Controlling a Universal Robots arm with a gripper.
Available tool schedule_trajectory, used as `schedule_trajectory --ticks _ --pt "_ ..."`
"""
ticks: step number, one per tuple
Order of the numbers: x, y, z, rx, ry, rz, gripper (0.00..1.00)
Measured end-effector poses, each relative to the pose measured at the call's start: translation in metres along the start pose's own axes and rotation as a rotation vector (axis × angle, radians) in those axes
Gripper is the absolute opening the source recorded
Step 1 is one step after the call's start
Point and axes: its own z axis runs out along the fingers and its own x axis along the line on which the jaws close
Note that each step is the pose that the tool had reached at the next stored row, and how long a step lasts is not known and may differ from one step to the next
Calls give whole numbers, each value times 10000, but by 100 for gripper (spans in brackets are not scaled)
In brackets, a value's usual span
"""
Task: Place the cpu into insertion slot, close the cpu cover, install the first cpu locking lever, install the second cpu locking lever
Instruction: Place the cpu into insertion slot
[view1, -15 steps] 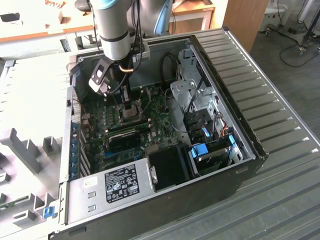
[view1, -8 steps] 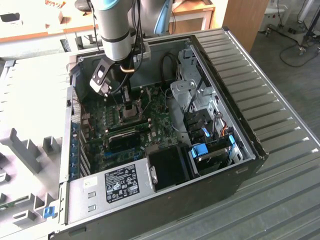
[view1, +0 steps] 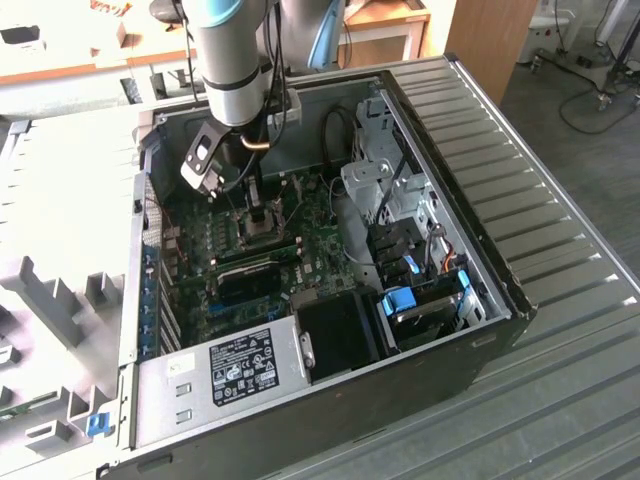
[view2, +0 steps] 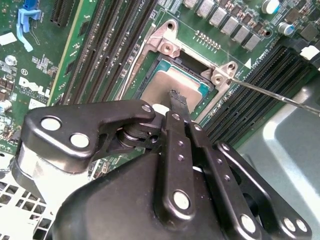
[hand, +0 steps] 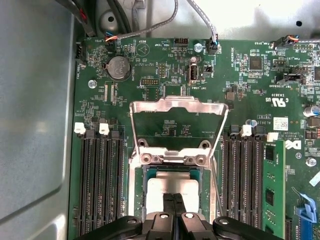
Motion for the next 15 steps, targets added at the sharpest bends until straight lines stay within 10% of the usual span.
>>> schedule_trajectory --ticks 15 --pt "-11 -4 64 4 -6 1 11"
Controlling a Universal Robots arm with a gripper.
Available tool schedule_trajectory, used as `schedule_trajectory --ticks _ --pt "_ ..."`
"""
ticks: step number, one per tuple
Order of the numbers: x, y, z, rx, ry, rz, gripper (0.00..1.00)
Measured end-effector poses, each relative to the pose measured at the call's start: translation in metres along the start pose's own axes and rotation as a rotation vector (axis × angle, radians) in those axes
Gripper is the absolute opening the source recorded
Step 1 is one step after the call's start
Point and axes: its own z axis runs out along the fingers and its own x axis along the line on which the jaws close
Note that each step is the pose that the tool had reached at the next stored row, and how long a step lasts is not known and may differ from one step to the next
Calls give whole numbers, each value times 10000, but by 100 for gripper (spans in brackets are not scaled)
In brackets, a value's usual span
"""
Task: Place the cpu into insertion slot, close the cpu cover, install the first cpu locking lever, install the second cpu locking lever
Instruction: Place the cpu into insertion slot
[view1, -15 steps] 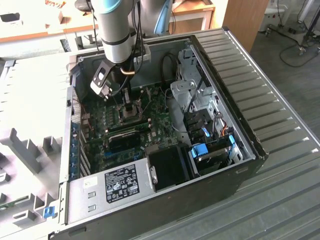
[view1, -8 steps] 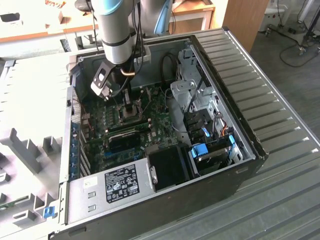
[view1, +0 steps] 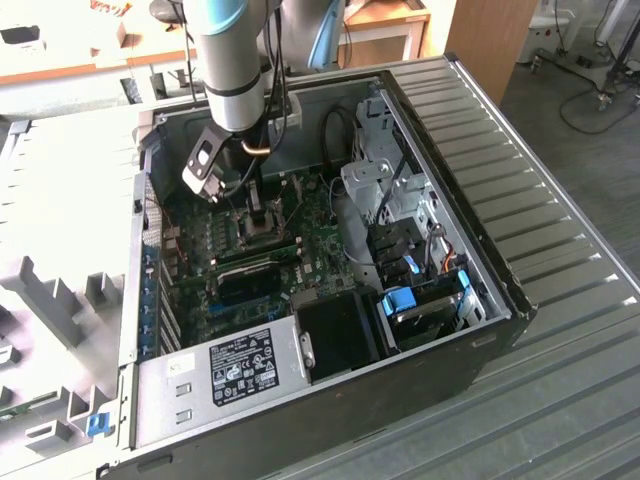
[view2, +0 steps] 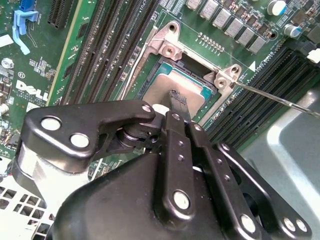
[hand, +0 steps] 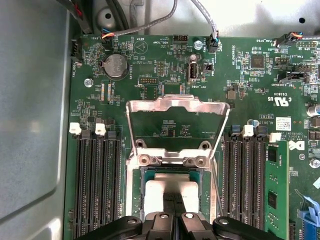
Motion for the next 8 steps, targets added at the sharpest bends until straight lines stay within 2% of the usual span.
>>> schedule_trajectory --ticks 8 --pt "0 0 9 -1 1 0 11"
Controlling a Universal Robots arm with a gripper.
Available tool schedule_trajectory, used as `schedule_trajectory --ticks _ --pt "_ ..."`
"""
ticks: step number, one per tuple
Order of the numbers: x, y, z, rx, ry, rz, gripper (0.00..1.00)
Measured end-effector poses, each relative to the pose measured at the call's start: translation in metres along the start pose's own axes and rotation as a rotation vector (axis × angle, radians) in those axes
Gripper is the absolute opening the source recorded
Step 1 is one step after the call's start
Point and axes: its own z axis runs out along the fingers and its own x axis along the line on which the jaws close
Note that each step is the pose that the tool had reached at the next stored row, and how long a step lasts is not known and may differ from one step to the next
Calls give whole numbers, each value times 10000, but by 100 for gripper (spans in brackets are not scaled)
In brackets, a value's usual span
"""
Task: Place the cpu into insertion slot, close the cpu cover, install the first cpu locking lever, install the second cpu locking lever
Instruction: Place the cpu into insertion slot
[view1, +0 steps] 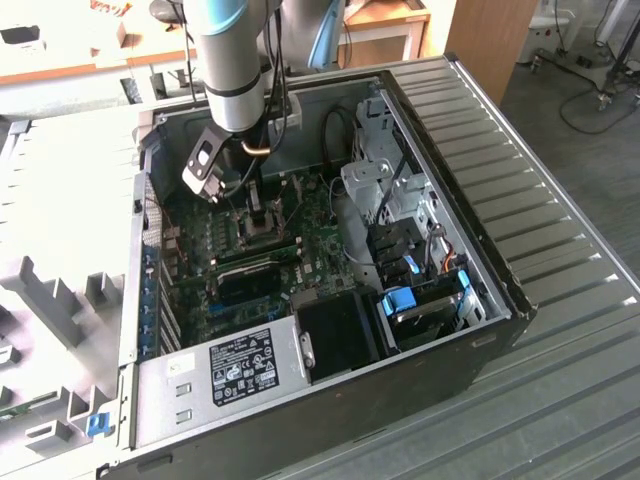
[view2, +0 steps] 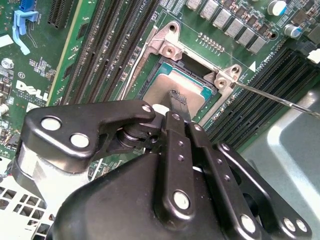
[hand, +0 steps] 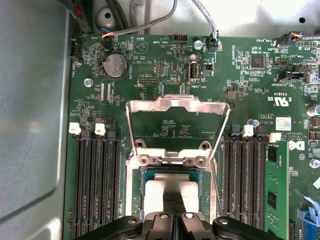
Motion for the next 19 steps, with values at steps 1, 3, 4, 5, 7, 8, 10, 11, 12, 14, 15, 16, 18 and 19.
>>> schedule_trajectory --ticks 1,3,4,5,7,8,10,11,12,14,15,16,18,19 --pt "0 0 0 1 -1 0 11" --pt "1 0 2 -2 3 0 11" --pt "1 0 3 -3 4 0 11" --pt "1 0 3 -3 4 0 11" --pt "2 2 -4 -9 11 1 11" --pt "5 4 -14 -20 29 2 11" --pt "2 5 -66 -6 9 1 11" --pt "2 6 -94 -5 7 1 11" --pt "2 7 -120 -4 5 1 11" --pt "2 10 -176 -3 5 1 11" --pt "2 12 -205 -3 4 1 11" --pt "3 13 -227 -4 5 0 11" --pt "3 14 -238 -4 6 0 11" --pt "3 14 -238 -4 6 1 11"
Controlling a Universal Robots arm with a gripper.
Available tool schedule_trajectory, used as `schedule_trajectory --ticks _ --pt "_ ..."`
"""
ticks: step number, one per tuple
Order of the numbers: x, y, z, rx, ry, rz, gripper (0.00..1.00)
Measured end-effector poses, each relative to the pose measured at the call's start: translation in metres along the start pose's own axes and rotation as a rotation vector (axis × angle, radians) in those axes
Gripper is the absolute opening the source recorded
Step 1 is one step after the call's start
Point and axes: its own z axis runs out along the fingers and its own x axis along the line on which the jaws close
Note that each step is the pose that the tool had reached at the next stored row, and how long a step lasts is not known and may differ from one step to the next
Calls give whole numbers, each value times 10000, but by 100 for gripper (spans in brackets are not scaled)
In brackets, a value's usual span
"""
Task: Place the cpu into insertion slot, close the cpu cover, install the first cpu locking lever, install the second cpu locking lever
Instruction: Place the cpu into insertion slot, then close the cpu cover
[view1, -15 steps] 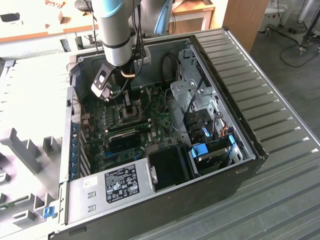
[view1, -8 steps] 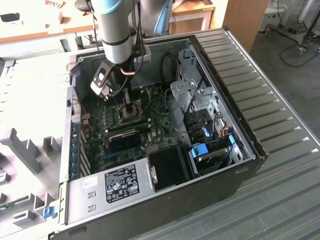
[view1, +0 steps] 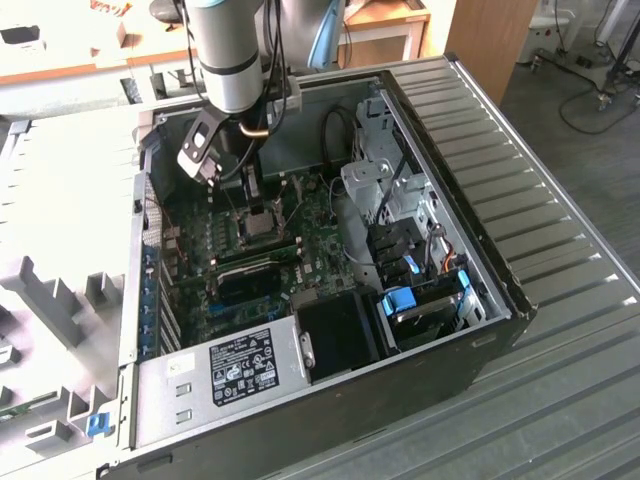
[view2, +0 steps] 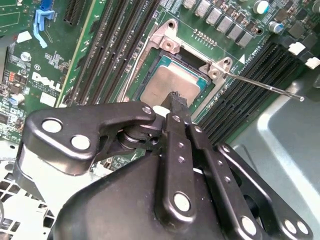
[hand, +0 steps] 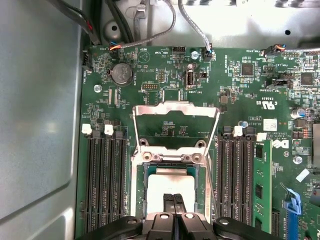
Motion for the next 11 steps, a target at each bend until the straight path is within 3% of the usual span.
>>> schedule_trajectory --ticks 11 --pt "0 0 -12 3 -5 0 11"
